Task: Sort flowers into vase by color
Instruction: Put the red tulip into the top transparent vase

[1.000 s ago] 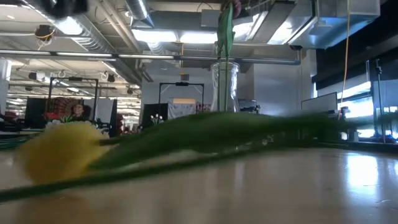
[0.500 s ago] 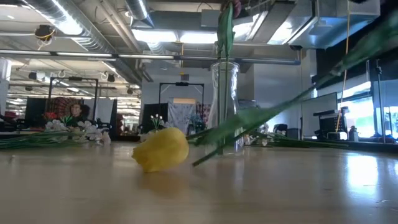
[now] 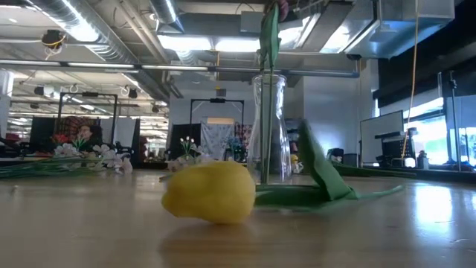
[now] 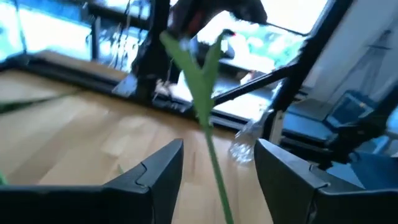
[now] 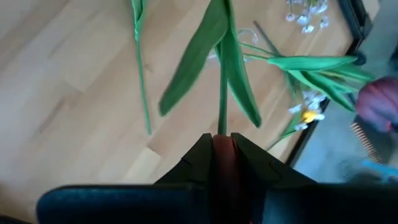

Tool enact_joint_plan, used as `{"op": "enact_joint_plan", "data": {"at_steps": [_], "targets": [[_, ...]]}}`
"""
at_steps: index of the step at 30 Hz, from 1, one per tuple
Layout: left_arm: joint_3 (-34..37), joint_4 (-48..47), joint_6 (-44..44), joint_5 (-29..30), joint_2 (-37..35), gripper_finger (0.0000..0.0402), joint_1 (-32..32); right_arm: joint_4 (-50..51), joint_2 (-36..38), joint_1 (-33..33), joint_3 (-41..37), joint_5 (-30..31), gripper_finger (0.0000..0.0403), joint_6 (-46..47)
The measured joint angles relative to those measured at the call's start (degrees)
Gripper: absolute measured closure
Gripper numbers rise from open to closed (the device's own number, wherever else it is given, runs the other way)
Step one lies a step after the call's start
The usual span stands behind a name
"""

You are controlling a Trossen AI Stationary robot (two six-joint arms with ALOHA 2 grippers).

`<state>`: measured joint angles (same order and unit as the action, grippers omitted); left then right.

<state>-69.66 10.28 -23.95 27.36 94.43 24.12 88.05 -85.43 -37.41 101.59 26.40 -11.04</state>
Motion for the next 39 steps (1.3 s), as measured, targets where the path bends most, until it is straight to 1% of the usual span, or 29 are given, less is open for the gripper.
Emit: {"op": "enact_joint_plan", "data": {"at_steps": [5, 7, 10, 13, 21, 24, 26, 29, 31, 33, 34, 35, 37, 39], "targets": [[-6.7, -12.4, -6.0, -2.4, 5.1, 0.0208, -2.7, -1.6, -1.8, 1.7, -1.2, 1.2, 0.0354, -5.8], [-8.4, -14.5, -7.4, -4.7, 6.9, 0.0208, -3.6, -1.7, -2.9, 2.8, -1.2, 2.2, 0.0354, -6.6], [-10.0, -13.9, -10.6, -5.8, 8.4, 0.0208, -4.2, -2.3, -4.2, 3.6, -1.2, 1.9, 0.0354, -8.9], [-10.1, -13.7, -13.1, -8.3, 8.5, 0.0208, -4.7, -3.5, -5.9, 4.1, -1.2, 1.5, 0.0354, -11.3], [-10.1, -14.2, -13.4, -8.5, 8.5, 0.0219, -6.1, -11.6, -7.5, 4.1, -1.2, 3.2, 0.0354, -20.7], [-10.1, -14.2, -13.5, -8.5, 8.5, 0.0232, -6.4, -14.5, -7.5, 4.1, -1.2, 5.7, 0.0354, -23.5], [-10.1, -14.2, -13.7, -9.4, 8.5, 0.0245, -6.5, -15.8, -7.5, 4.1, -1.2, 7.1, 0.0354, -25.1], [-10.1, -14.0, -14.6, -11.2, 9.1, 0.0283, -6.9, -17.7, -7.5, 4.1, -1.2, 7.5, 0.0354, -25.7], [-10.0, -14.9, -14.6, -11.4, 9.4, 0.0320, -6.9, -18.5, -7.5, 4.1, -1.2, 7.5, 0.0354, -25.7], [-10.0, -14.8, -13.9, -10.3, 9.3, 0.0367, -6.6, -18.9, -7.5, 4.1, -1.2, 7.6, 0.0348, -25.7], [-10.0, -15.0, -12.8, -9.0, 9.0, 0.0384, -6.2, -19.3, -7.5, 4.1, -1.2, 7.9, 0.0341, -25.6], [-10.0, -15.2, -11.4, -7.7, 8.6, 0.0391, -5.7, -20.0, -7.5, 4.0, -1.2, 7.9, 0.0331, -25.6], [-10.0, -15.7, -8.3, -5.6, 7.5, 0.0394, -4.8, -22.4, -7.5, 4.0, -1.2, 7.9, 0.0304, -25.2], [-10.0, -16.1, -6.0, -2.9, 5.9, 0.0398, -3.9, -25.4, -7.5, 3.6, -1.2, 8.3, 0.0267, -24.6]]}}
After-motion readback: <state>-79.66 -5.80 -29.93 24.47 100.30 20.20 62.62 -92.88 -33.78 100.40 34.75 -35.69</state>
